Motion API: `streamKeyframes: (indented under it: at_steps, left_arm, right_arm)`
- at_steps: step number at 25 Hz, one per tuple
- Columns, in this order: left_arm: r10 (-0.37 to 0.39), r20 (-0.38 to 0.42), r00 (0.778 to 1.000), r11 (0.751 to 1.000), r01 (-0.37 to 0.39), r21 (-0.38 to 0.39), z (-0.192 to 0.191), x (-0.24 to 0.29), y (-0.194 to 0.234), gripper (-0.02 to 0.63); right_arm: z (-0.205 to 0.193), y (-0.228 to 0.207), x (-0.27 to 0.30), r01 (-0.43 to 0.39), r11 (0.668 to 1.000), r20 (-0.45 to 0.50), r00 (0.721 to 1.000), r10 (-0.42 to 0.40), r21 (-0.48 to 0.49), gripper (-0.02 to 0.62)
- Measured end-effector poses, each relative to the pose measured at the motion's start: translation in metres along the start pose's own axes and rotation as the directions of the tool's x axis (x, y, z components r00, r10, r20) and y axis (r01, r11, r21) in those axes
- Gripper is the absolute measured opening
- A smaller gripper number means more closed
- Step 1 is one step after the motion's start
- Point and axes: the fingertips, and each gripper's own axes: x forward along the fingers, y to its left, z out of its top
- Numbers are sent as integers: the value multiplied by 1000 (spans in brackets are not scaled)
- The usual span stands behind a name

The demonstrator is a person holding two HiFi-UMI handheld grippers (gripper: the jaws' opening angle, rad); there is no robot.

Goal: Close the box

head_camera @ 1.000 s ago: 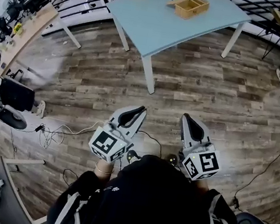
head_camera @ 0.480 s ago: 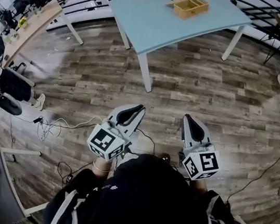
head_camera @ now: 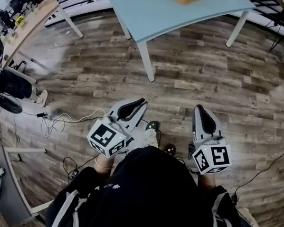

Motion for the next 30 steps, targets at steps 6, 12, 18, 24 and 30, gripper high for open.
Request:
streamKeyframes:
  at_steps: [6, 12, 18, 24, 30]
  left_arm:
    - [-62, 8, 998, 998, 62, -7, -1, 25, 0, 31]
    - [-114, 37, 993, 993, 114, -1, 12, 68, 17, 31]
    - [-155, 59, 986, 988, 155, 10, 29, 111, 40, 32]
    - [-177, 39, 984, 984, 177, -8, 28, 147, 81, 34]
    - [-219, 46, 975, 975, 220, -12, 42, 182, 125, 51]
  right_arm:
    - [0, -10, 3, 31, 999, -3, 1000, -31, -10, 20]
    - [14, -33, 21, 71, 997, 4, 997, -71, -24, 31]
    - [29, -58, 52, 96, 995, 7, 995, -96, -35, 38]
    - [38, -77, 97, 118, 992, 3, 993, -118, -35, 41]
    - [53, -92, 145, 155, 987, 3, 988, -155, -38, 44]
